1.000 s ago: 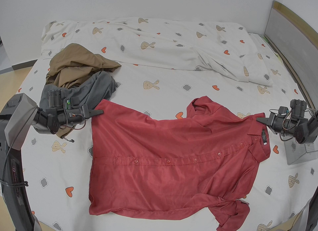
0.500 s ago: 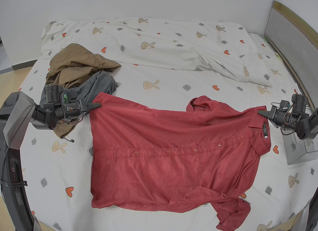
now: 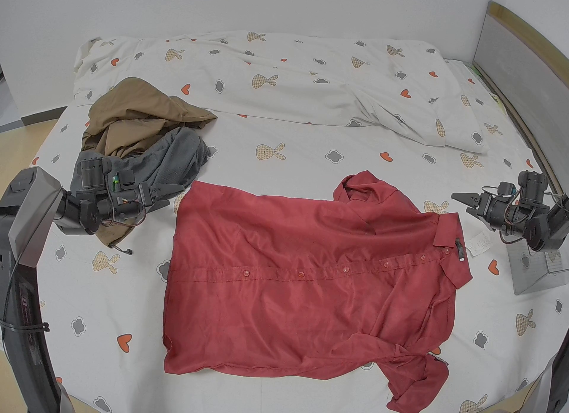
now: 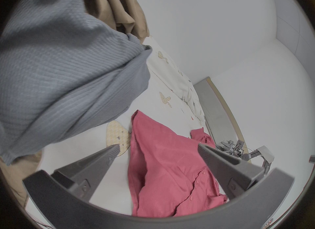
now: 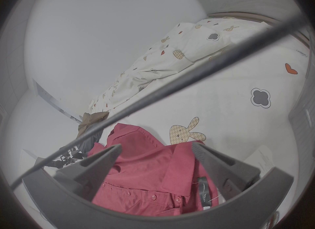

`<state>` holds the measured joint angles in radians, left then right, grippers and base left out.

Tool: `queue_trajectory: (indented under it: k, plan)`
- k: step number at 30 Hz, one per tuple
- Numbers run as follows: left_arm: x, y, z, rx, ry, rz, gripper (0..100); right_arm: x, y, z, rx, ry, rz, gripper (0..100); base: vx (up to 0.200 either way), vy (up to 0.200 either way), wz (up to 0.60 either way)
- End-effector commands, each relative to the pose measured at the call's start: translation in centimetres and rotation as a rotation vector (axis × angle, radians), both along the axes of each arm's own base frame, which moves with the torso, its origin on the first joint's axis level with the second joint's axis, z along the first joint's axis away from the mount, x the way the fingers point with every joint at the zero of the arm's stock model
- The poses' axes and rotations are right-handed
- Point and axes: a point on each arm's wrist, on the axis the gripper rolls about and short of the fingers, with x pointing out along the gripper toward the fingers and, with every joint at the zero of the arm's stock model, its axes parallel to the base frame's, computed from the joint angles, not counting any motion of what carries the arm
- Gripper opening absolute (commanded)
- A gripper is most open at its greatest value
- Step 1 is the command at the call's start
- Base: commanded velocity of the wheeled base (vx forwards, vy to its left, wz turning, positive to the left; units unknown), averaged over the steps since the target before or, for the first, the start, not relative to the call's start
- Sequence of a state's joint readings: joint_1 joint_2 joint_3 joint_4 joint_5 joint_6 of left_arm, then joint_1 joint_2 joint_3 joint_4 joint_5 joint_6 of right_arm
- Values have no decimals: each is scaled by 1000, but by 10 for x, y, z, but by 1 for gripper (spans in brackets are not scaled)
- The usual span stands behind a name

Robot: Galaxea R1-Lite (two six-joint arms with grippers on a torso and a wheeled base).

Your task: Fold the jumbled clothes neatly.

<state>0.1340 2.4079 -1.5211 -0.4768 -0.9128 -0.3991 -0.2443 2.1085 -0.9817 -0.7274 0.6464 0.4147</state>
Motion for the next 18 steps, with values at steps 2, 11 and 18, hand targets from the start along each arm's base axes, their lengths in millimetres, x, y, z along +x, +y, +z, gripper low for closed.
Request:
queue_trajectory:
  k: [2, 11, 18]
  plan:
    - [-11, 8, 8, 14, -10, 14, 100, -4, -9, 5, -4, -13, -25, 100, 0, 0, 0]
    - [-79, -14, 16, 41, 87, -36, 100, -80, 25, 28, 17, 17, 53, 100, 0, 0, 0]
    - [-152, -30, -23, 101, 228, -118, 100, -147, 45, -21, 20, 221, 124, 100, 0, 0, 0]
